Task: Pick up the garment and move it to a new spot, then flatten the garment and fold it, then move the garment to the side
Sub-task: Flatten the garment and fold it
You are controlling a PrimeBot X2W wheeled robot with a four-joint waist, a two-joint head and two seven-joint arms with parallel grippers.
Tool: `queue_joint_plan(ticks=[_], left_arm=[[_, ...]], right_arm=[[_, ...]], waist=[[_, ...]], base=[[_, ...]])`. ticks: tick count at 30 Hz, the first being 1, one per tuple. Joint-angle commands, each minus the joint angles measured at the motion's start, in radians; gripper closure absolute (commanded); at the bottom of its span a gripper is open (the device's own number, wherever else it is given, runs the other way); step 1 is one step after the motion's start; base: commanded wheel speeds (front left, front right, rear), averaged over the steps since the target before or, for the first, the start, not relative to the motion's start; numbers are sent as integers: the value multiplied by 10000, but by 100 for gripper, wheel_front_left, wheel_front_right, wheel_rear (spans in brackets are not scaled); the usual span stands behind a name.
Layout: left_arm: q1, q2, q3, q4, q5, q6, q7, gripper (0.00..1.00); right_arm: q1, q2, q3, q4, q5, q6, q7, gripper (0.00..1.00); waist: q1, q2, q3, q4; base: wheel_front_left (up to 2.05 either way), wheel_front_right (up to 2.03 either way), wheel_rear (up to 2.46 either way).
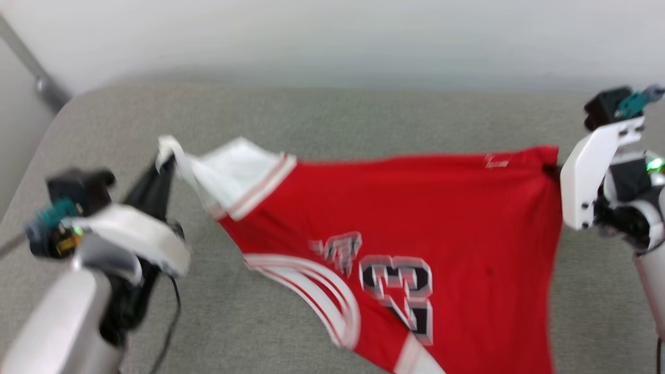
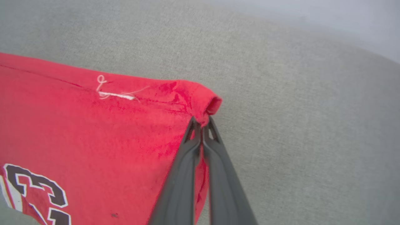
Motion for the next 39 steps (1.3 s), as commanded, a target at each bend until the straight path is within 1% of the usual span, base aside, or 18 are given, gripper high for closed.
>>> queue_joint_plan(ticks=[1,6,10,16,21,25,28,32,36,39], left_arm=[[-450,56,98,199,10,-83,29,100],[-2356,133,315,1371,158,-372,-94,100],[-3995,55,587,2371,188,-596,-515,100],[-6845,183,666,3708,602,-939,-978,100],[-9155,403,831,4444,970,-1005,-1364,100],[-10587,567,965,4813,1106,-1104,-1612,100],[-11498,653,977,5010,1181,-1217,-1692,100],[-12466,735,891,5239,1296,-1409,-1751,100],[-13106,596,742,5584,1357,-1565,-1821,100],[-13294,513,698,5962,1281,-1670,-1980,100]], right_arm=[[-261,-72,-16,33,-63,-7,-141,100],[-1312,-282,-76,161,-341,-9,-628,100],[-2383,-280,-241,236,-613,-12,-1280,100],[-4325,-228,-744,193,-1315,-13,-2625,100],[-5797,-74,-1128,90,-2028,-15,-3701,100],[-6793,27,-1380,249,-2327,-17,-4472,100],[-7450,42,-1417,426,-2455,-17,-4886,100],[-8251,242,-1652,622,-2485,-18,-5389,100],[-8794,265,-1637,962,-2623,-17,-5654,100],[-9015,325,-1491,1335,-2602,-17,-5832,100]], waist=[[0,-1,-391,-308],[0,-1,-458,-656],[0,-1,-23,-884],[0,-1,1209,-1109],[0,-1,2486,-1290],[0,-1,3460,-1399],[0,-1,4209,-1430],[0,-1,5153,-1491],[0,-1,5823,-1370],[0,-1,6119,-1328]], base=[[0,0,0],[0,0,0],[0,0,0],[0,0,0],[0,0,0],[0,0,0],[0,0,0],[0,0,0],[0,0,0],[0,0,0]])
